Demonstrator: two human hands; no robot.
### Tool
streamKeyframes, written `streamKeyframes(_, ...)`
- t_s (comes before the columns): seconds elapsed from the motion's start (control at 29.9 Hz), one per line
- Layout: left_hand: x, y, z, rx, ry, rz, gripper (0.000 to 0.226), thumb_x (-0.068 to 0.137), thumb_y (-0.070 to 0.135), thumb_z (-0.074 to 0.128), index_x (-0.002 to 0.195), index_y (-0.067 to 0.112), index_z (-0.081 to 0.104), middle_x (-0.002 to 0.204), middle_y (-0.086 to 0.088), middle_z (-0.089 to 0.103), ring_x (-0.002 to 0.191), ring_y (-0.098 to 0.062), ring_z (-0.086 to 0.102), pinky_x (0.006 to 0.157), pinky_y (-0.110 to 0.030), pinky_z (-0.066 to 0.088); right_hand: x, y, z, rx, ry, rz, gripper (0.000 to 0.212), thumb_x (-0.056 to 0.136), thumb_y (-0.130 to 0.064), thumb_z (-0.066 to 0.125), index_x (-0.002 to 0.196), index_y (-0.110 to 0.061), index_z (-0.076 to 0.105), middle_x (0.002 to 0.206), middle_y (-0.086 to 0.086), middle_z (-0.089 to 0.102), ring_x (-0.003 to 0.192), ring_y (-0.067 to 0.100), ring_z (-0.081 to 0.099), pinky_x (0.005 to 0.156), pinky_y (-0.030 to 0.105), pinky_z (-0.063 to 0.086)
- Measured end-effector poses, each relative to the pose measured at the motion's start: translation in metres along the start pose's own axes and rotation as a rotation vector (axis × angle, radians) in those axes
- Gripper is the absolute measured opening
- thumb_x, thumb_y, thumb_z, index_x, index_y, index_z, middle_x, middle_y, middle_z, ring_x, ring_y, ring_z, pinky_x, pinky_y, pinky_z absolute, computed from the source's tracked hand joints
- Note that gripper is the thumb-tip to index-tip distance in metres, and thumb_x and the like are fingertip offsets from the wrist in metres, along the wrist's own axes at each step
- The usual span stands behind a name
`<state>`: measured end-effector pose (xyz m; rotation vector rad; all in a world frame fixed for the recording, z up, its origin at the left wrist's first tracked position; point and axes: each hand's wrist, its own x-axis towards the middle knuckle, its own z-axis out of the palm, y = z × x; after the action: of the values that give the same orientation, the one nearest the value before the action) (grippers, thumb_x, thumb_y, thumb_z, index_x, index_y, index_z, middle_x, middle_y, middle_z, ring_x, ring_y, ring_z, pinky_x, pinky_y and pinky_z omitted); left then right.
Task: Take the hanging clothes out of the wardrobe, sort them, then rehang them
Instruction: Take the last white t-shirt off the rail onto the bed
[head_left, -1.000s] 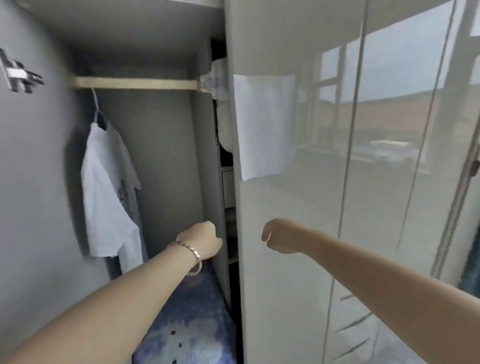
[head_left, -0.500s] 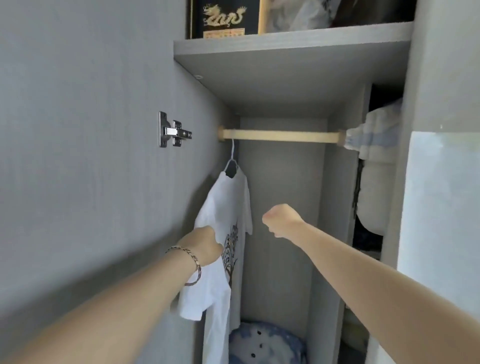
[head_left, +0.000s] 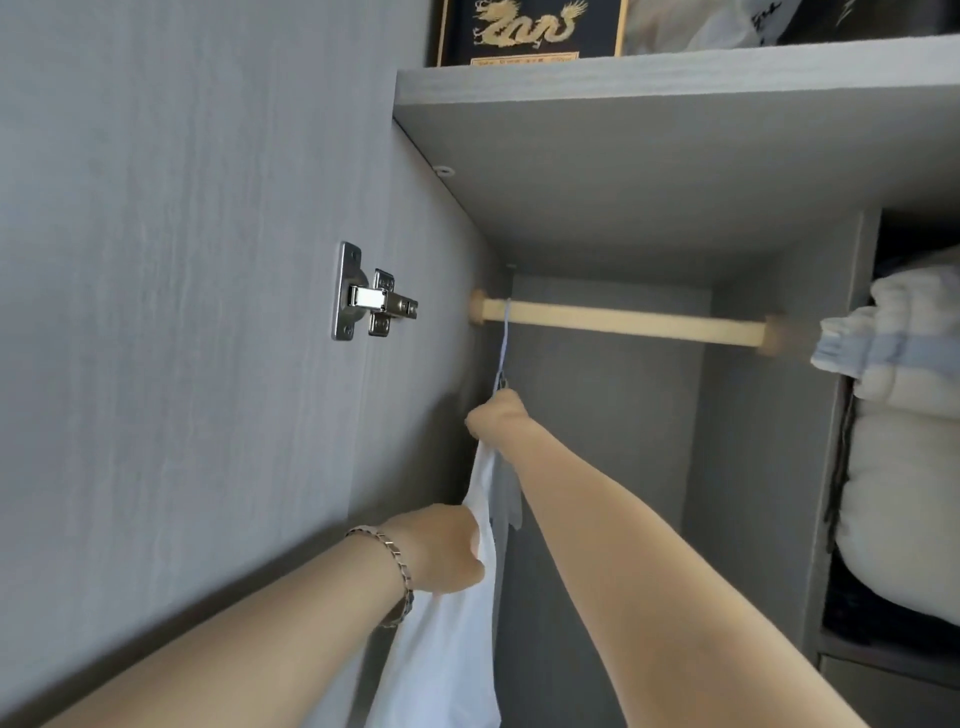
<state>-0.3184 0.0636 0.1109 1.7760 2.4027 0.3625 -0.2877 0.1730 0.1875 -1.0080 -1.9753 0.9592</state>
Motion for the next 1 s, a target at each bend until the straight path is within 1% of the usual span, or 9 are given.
streamKeyframes(0.13, 0.015, 0.006, 0.004, 0.084, -0.101, -0.033, 0.027, 0.083, 0.008, 0.046, 0.058, 0.014, 0.056, 0.053, 0.002, 0.053, 0.052, -0.012, 0.050, 0.059, -0.021, 0.044, 0.012, 0.016, -0.024, -0.090, 0.090, 0.018, 0.032, 0.094, -0.012, 0.054, 0.122, 0.002, 0.052, 0.124, 0.017, 0.057, 0.115, 0.031, 0.055, 0.087, 0.031, 0.044)
streamKeyframes(0.23, 0.023, 0.008, 0.004, 0.135, -0.085, -0.046, 0.022, 0.086, 0.005, 0.048, 0.088, 0.002, 0.070, 0.053, 0.003, 0.058, 0.055, -0.012, 0.051, 0.056, -0.019, 0.042, 0.008, 0.020, -0.046, -0.007, 0.101, 0.001, 0.031, 0.090, -0.010, 0.060, 0.119, 0.000, 0.055, 0.122, 0.016, 0.058, 0.113, 0.029, 0.055, 0.087, 0.030, 0.043)
streamKeyframes(0.3, 0.022, 0.009, 0.002, 0.145, -0.055, -0.048, 0.026, 0.090, 0.007, 0.047, 0.107, 0.002, 0.067, 0.086, -0.005, 0.070, 0.069, -0.017, 0.054, 0.063, -0.022, 0.047, -0.004, 0.019, -0.064, 0.011, 0.102, -0.032, 0.029, 0.088, -0.007, 0.061, 0.116, -0.001, 0.056, 0.119, 0.014, 0.060, 0.108, 0.027, 0.056, 0.082, 0.026, 0.040)
streamKeyframes(0.37, 0.018, 0.014, 0.002, 0.130, 0.009, -0.052, 0.022, 0.090, 0.008, 0.045, 0.100, 0.007, 0.065, 0.107, -0.010, 0.068, 0.079, -0.021, 0.054, 0.073, -0.026, 0.049, -0.017, 0.018, -0.082, 0.033, 0.104, -0.071, 0.025, 0.091, -0.007, 0.056, 0.116, -0.002, 0.054, 0.112, 0.012, 0.062, 0.089, 0.020, 0.056, 0.075, 0.022, 0.040)
streamKeyframes(0.47, 0.003, 0.025, 0.013, 0.067, 0.101, -0.062, 0.016, 0.085, 0.008, 0.045, 0.079, 0.015, 0.058, 0.093, -0.005, 0.066, 0.083, -0.023, 0.057, 0.070, -0.023, 0.042, -0.058, 0.022, -0.104, -0.011, 0.097, -0.064, 0.022, 0.098, -0.010, 0.043, 0.118, -0.002, 0.048, 0.110, 0.011, 0.067, 0.058, 0.009, 0.044, 0.051, 0.020, 0.034)
streamKeyframes(0.54, -0.011, 0.033, 0.026, 0.056, 0.131, -0.092, 0.017, 0.086, 0.010, 0.044, 0.078, 0.017, 0.058, 0.094, -0.004, 0.066, 0.089, -0.022, 0.061, 0.071, -0.023, 0.043, -0.085, 0.035, -0.114, -0.066, 0.063, -0.028, 0.023, 0.096, -0.010, 0.047, 0.117, -0.001, 0.050, 0.108, 0.012, 0.068, 0.061, 0.012, 0.046, 0.049, 0.021, 0.033)
streamKeyframes(0.64, -0.032, 0.042, 0.052, 0.034, 0.101, -0.121, 0.021, 0.088, 0.011, 0.041, 0.079, 0.014, 0.059, 0.093, -0.006, 0.068, 0.088, -0.023, 0.064, 0.071, -0.025, 0.046, -0.138, 0.065, -0.123, -0.127, 0.035, 0.022, 0.003, 0.092, -0.008, 0.054, 0.090, -0.006, 0.053, 0.087, 0.009, 0.059, 0.058, 0.012, 0.044, 0.046, 0.020, 0.033)
streamKeyframes(0.77, -0.057, 0.058, 0.082, 0.013, 0.017, -0.118, 0.020, 0.088, 0.009, 0.039, 0.076, 0.013, 0.055, 0.075, -0.001, 0.059, 0.071, -0.019, 0.055, 0.056, -0.022, 0.038, -0.203, 0.105, -0.133, -0.151, -0.049, 0.139, 0.037, 0.089, -0.010, 0.061, 0.061, -0.014, 0.037, 0.062, -0.002, 0.041, 0.051, 0.009, 0.037, 0.040, 0.017, 0.028)
streamKeyframes(1.0, -0.081, 0.092, 0.126, -0.081, -0.111, 0.001, 0.026, 0.083, 0.003, 0.040, 0.062, 0.011, 0.051, 0.077, -0.009, 0.066, 0.077, -0.026, 0.066, 0.075, -0.032, 0.053, -0.298, 0.146, -0.141, -0.297, -0.042, 0.306, 0.039, 0.082, -0.002, 0.062, 0.051, -0.014, 0.042, 0.036, -0.009, 0.044, 0.049, 0.012, 0.036, 0.046, 0.020, 0.030)
